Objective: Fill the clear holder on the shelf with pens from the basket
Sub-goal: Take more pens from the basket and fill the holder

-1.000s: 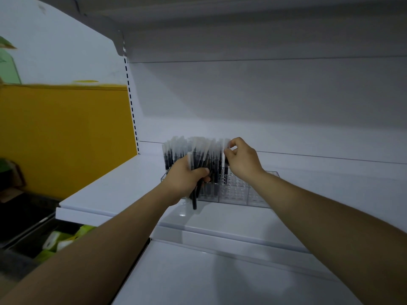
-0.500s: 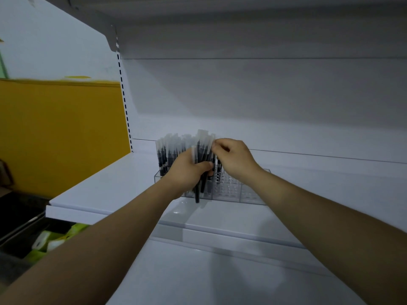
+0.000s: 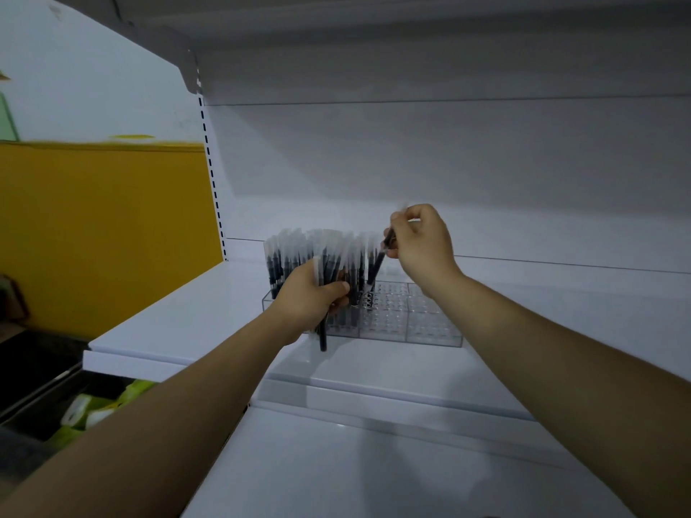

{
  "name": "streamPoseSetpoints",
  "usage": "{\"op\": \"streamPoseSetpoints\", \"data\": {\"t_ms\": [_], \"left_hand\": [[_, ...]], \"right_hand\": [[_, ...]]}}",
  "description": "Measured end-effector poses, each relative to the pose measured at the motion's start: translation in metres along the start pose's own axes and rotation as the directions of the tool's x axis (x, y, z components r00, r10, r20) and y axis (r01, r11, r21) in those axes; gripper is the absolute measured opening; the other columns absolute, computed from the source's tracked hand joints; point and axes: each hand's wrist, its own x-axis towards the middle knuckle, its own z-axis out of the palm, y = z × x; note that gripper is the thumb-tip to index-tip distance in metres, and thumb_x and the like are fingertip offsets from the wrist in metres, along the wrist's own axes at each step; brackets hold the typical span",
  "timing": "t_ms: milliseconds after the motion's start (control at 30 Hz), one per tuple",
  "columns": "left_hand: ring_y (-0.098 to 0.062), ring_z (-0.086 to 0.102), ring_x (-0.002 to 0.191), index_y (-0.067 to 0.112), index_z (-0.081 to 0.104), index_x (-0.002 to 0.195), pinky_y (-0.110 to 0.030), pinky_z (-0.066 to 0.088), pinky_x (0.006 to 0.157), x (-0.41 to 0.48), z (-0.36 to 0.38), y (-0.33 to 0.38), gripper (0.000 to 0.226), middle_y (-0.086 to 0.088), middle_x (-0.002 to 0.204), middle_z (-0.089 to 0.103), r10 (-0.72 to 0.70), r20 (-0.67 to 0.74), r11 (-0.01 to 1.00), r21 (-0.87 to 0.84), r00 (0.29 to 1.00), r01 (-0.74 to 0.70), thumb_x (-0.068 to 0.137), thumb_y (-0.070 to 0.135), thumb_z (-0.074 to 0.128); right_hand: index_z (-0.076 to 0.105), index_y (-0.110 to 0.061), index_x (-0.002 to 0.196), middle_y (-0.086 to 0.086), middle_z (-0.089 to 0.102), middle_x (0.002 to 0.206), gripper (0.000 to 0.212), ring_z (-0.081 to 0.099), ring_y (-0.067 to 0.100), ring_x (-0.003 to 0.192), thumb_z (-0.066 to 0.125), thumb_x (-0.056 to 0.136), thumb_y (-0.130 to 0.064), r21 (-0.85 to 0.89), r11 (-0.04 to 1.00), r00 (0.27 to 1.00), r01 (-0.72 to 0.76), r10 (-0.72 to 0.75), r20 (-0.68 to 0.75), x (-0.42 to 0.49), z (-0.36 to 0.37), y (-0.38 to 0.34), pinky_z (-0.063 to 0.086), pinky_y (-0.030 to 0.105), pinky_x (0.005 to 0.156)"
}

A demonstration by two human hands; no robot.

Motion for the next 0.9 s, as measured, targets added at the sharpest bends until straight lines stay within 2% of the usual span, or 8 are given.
{"op": "streamPoseSetpoints", "data": {"t_ms": [100, 167, 267, 400, 533, 600, 800, 900], "left_hand": [[-0.016, 0.064, 0.067, 0.016, 0.061, 0.089, -0.022, 0.055, 0.061, -0.001, -0.002, 0.0, 0.008, -0.005, 0.079, 0.065, -0.014, -0.008, 1.0, 0.006, 1.0, 0.014, 0.091, 0.009, 0.063], [-0.016, 0.057, 0.061, 0.018, 0.059, 0.083, -0.022, 0.052, 0.058, -0.002, -0.002, 0.0, 0.012, -0.004, 0.071, 0.061, -0.012, -0.004, 0.998, 0.058, 1.0, 0.012, 0.091, 0.01, 0.062], [-0.018, 0.053, 0.062, 0.021, 0.056, 0.083, -0.024, 0.049, 0.058, -0.002, -0.002, 0.0, 0.014, -0.004, 0.07, 0.057, -0.025, 0.016, 0.996, 0.083, 1.0, 0.023, 0.095, 0.013, 0.058], [-0.014, 0.05, 0.06, 0.021, 0.054, 0.09, -0.017, 0.045, 0.05, -0.001, -0.005, 0.001, 0.011, -0.003, 0.07, 0.055, -0.026, 0.044, 0.996, 0.092, 0.999, 0.022, 0.099, 0.016, 0.05], [-0.014, 0.049, 0.063, 0.016, 0.053, 0.101, -0.017, 0.045, 0.054, 0.001, -0.008, 0.0, 0.007, -0.003, 0.074, 0.053, -0.03, 0.064, 0.997, 0.066, 0.997, 0.026, 0.1, 0.014, 0.047], [-0.015, 0.05, 0.064, 0.017, 0.053, 0.099, -0.021, 0.046, 0.058, 0.002, -0.008, -0.001, 0.009, -0.004, 0.075, 0.053, -0.032, 0.066, 0.998, 0.05, 0.997, 0.029, 0.099, 0.012, 0.047], [-0.014, 0.051, 0.062, 0.019, 0.053, 0.092, -0.018, 0.046, 0.054, 0.001, -0.007, -0.001, 0.013, -0.005, 0.075, 0.054, -0.042, 0.058, 0.998, 0.039, 0.997, 0.039, 0.097, 0.008, 0.047], [-0.008, 0.055, 0.058, 0.018, 0.055, 0.096, -0.012, 0.045, 0.05, -0.002, -0.006, 0.001, 0.011, -0.001, 0.074, 0.059, -0.021, 0.056, 0.999, 0.04, 0.998, 0.018, 0.098, 0.01, 0.048]], "right_hand": [[0.049, -0.022, 0.096, 0.006, 0.065, 0.091, 0.008, 0.067, 0.025, 0.082, 0.052, 0.097, -0.03, -0.117, 0.993, 0.999, -0.002, 0.006, 0.041, 0.0, 0.003, 0.011, 0.057, 0.046, 0.079], [0.049, -0.02, 0.103, 0.005, 0.065, 0.089, 0.011, 0.067, 0.025, 0.082, 0.052, 0.097, -0.028, -0.149, 0.989, 0.998, -0.007, 0.017, 0.068, -0.003, 0.007, 0.016, 0.056, 0.049, 0.081], [0.047, -0.02, 0.105, 0.007, 0.066, 0.092, 0.01, 0.067, 0.026, 0.085, 0.05, 0.098, -0.028, -0.194, 0.981, 0.992, 0.01, 0.015, 0.125, -0.007, 0.012, 0.021, 0.056, 0.044, 0.079], [0.048, -0.017, 0.112, 0.008, 0.064, 0.096, 0.017, 0.064, 0.025, 0.087, 0.048, 0.099, -0.028, -0.288, 0.955, 0.982, 0.064, -0.01, 0.186, -0.012, 0.017, 0.027, 0.049, 0.032, 0.068], [0.049, -0.016, 0.112, 0.014, 0.065, 0.092, 0.017, 0.063, 0.031, 0.085, 0.047, 0.1, -0.027, -0.324, 0.943, 0.978, 0.08, -0.012, 0.206, -0.013, 0.019, 0.03, 0.05, 0.036, 0.071], [0.049, -0.015, 0.111, 0.015, 0.065, 0.091, 0.017, 0.063, 0.033, 0.083, 0.047, 0.099, -0.028, -0.33, 0.941, 0.979, 0.075, -0.007, 0.203, -0.012, 0.019, 0.028, 0.051, 0.038, 0.07], [0.049, -0.013, 0.104, 0.011, 0.062, 0.082, 0.019, 0.054, 0.023, 0.067, 0.048, 0.098, -0.032, -0.415, 0.909, 0.974, 0.033, 0.063, 0.217, -0.009, 0.021, 0.036, 0.042, 0.029, 0.057], [0.051, -0.011, 0.109, 0.007, 0.06, 0.094, 0.025, 0.055, 0.02, 0.077, 0.052, 0.097, -0.033, -0.433, 0.901, 0.981, 0.009, 0.076, 0.178, -0.01, 0.021, 0.038, 0.044, 0.029, 0.066]]}}
